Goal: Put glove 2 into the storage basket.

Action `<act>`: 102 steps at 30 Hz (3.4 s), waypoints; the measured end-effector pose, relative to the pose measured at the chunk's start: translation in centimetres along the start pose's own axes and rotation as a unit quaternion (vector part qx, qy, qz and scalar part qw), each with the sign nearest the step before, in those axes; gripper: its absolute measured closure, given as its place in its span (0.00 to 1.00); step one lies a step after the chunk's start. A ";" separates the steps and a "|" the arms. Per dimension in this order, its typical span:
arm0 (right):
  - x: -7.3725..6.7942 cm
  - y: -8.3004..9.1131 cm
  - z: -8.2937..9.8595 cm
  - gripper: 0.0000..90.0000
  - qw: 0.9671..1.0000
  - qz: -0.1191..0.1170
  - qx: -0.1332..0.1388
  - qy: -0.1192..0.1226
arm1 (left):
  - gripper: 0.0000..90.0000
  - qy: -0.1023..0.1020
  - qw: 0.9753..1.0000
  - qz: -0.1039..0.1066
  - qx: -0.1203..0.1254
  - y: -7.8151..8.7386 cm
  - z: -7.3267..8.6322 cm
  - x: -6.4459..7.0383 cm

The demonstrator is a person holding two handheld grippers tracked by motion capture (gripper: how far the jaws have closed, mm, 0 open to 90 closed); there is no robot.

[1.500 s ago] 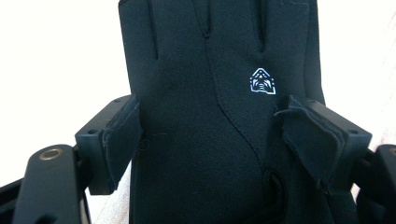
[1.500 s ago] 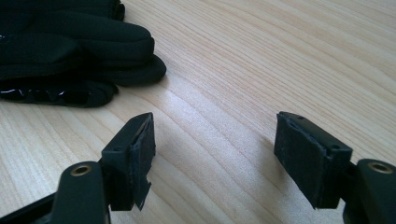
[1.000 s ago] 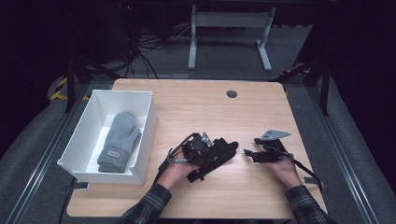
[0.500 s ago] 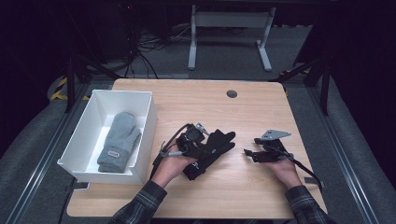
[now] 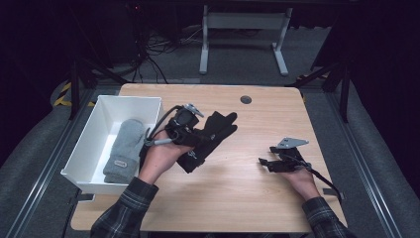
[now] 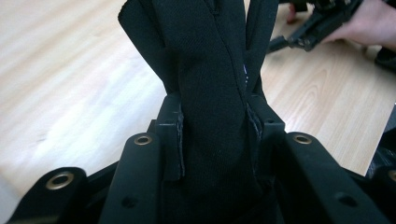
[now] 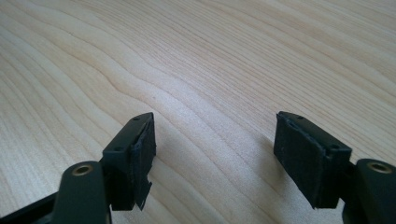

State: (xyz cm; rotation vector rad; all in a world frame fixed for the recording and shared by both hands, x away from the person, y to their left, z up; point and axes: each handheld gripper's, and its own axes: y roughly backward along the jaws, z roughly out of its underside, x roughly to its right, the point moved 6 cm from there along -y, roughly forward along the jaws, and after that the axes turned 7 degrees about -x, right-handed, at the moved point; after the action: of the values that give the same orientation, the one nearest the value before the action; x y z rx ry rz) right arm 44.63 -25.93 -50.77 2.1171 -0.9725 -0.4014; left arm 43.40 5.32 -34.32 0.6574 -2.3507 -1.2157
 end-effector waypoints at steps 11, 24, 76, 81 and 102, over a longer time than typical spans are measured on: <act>0.0 0.0 0.0 0.33 1.000 0.000 0.000 0.000 | 0.71 0.063 0.996 -0.053 0.024 6.2 2.4 -5.9; 0.0 0.0 0.0 0.34 1.000 0.000 0.000 -0.001 | 0.71 0.152 0.984 -0.094 0.024 7.7 8.7 -11.6; 0.1 0.0 0.0 0.34 1.000 0.003 0.000 -0.002 | 0.26 0.161 0.979 -0.114 0.053 5.1 9.5 -11.3; 0.1 0.0 0.0 0.34 1.000 0.002 0.000 -0.002 | 0.26 0.129 0.985 -0.094 0.065 4.0 7.3 -8.8; 0.1 0.0 0.0 0.30 1.000 0.000 -0.001 0.001 | 0.25 0.036 0.998 -0.027 0.047 -6.7 2.8 0.6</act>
State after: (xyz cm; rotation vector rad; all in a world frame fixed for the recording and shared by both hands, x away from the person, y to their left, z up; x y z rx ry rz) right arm 44.70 -25.97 -50.79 2.1146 -0.9718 -0.4006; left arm 42.80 3.34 -41.35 0.7879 -2.3555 -1.0891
